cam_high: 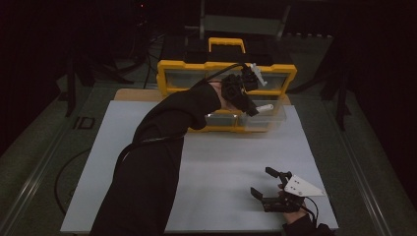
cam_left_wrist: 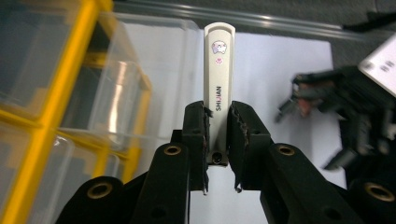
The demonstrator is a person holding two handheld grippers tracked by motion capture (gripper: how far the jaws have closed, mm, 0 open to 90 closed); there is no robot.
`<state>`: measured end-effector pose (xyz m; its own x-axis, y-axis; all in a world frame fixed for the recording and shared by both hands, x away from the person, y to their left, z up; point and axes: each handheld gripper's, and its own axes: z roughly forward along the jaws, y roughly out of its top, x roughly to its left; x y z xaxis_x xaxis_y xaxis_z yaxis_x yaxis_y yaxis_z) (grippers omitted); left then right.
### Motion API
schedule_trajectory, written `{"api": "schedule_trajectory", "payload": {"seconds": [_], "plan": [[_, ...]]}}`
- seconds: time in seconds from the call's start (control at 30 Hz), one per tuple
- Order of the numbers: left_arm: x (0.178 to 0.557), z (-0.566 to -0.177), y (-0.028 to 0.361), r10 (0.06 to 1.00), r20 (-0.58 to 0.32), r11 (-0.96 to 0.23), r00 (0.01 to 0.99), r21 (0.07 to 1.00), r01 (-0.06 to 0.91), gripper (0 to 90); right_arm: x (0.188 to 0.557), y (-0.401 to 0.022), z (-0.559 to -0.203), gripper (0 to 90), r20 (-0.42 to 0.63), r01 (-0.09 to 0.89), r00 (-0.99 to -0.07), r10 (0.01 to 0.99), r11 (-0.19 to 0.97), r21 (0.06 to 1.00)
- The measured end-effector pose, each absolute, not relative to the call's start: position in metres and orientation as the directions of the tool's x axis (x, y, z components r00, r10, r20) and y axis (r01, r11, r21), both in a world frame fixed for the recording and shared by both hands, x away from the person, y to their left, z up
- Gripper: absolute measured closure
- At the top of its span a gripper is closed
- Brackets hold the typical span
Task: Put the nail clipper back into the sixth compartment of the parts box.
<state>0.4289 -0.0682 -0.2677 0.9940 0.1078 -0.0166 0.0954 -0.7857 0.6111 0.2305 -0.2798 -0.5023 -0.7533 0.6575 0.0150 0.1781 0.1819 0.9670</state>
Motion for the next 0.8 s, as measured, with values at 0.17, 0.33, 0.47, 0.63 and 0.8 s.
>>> {"api": "schedule_trajectory", "payload": {"seconds": [0.17,0.33,0.47,0.63,0.8], "plan": [[0.44,-0.276,-0.072,0.141,-0.026,-0.755,0.99,0.644,0.124,78.2,0.231,-0.28,-0.503,10.8,0.016,0.179,-0.753,0.658,0.182,0.967],[0.445,-0.282,-0.078,0.146,-0.016,-0.749,0.989,0.652,0.121,78.2,0.231,-0.279,-0.503,10.8,0.014,0.179,-0.752,0.659,0.183,0.967],[0.452,-0.291,-0.083,0.17,-0.031,-0.746,0.985,0.649,0.149,78.2,0.23,-0.28,-0.502,10.8,0.02,0.179,-0.753,0.658,0.176,0.968],[0.459,-0.3,-0.087,0.211,-0.033,-0.746,0.977,0.64,0.183,78.1,0.23,-0.281,-0.502,10.8,0.021,0.18,-0.753,0.657,0.175,0.968],[0.462,-0.305,-0.091,0.224,-0.038,-0.741,0.974,0.642,0.195,78.1,0.23,-0.281,-0.502,10.8,0.021,0.178,-0.754,0.657,0.174,0.969]]}}
